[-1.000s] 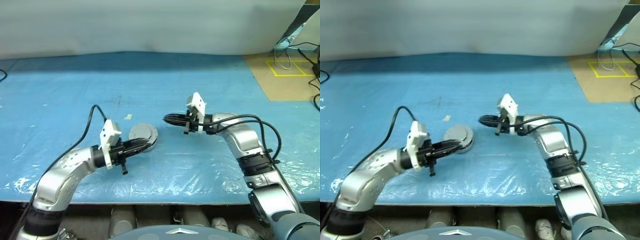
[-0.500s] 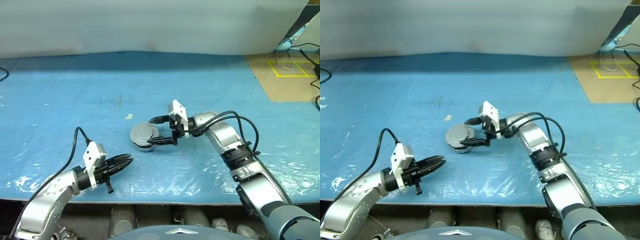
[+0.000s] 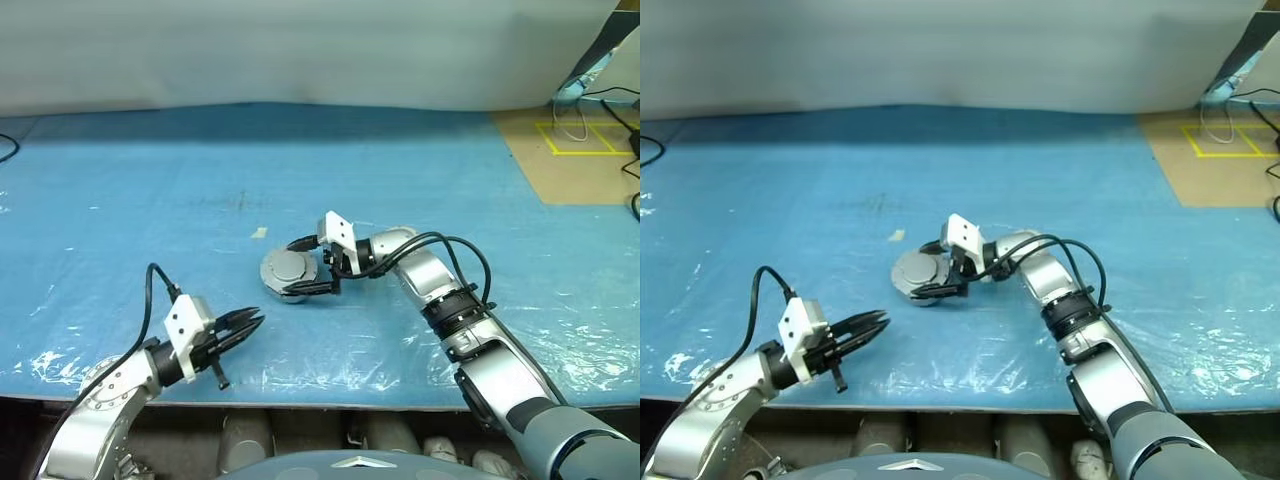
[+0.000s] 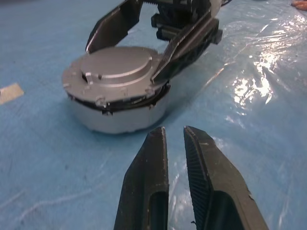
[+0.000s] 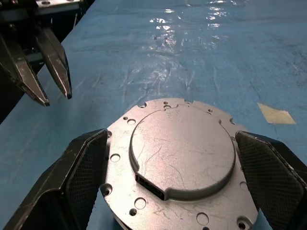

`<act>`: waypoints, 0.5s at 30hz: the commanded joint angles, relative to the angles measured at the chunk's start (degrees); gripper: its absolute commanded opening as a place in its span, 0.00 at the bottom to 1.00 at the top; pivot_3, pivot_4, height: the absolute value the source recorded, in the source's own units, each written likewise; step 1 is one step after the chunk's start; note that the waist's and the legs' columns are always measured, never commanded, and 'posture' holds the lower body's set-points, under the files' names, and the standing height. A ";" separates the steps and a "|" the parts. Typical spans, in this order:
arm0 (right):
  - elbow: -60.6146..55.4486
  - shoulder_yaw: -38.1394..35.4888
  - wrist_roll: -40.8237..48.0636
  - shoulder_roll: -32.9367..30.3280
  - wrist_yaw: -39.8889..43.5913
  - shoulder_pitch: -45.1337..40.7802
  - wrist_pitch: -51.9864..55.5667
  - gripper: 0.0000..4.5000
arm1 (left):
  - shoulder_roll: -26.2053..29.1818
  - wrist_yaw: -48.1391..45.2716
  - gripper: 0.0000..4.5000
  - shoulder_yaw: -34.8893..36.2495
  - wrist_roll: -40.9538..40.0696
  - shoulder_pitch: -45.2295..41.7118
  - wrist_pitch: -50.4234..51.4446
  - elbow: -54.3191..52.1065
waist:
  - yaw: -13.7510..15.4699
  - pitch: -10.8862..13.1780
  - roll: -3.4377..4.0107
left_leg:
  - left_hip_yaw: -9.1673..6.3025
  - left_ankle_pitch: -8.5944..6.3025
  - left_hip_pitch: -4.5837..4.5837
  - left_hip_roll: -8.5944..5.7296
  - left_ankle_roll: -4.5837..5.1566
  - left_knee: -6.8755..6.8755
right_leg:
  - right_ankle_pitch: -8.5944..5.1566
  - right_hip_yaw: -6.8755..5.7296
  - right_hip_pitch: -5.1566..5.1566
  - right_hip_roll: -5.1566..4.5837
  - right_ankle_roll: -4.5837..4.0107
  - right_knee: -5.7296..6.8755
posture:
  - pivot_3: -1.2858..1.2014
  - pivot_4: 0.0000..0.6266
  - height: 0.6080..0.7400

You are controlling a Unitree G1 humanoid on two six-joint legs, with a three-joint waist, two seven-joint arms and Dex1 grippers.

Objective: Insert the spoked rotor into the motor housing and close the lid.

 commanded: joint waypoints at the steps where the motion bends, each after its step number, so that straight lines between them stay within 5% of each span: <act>1: -0.41 -0.08 -0.33 0.62 0.11 0.00 -1.51 0.91 | -0.35 1.56 0.14 -0.35 0.04 -0.88 0.20 -2.07 | -0.06 0.00 0.00 | 0.00 0.00 0.00 0.00 0.00 0.00 | 0.00 0.00 0.00 0.01 0.00 0.00 | 0.52 0.24 1.00; 5: 1.09 0.24 -2.22 0.81 -1.66 -0.28 -2.60 0.66 | 0.08 1.59 0.14 -0.52 0.37 -1.58 -0.24 -0.86 | -0.18 0.00 -0.01 | 0.02 0.04 -0.06 0.00 0.05 0.00 | 0.00 0.00 0.00 0.01 -0.01 0.01 | 0.52 0.24 1.00; 15: 0.51 -1.24 -1.07 0.82 -0.48 -0.72 -0.42 0.66 | 1.21 1.04 0.14 1.11 1.69 0.92 -3.50 2.33 | -0.10 -0.01 -0.01 | 0.03 0.00 0.06 0.01 0.04 0.01 | 0.03 0.01 0.11 0.01 -0.05 0.04 | 0.52 0.24 1.00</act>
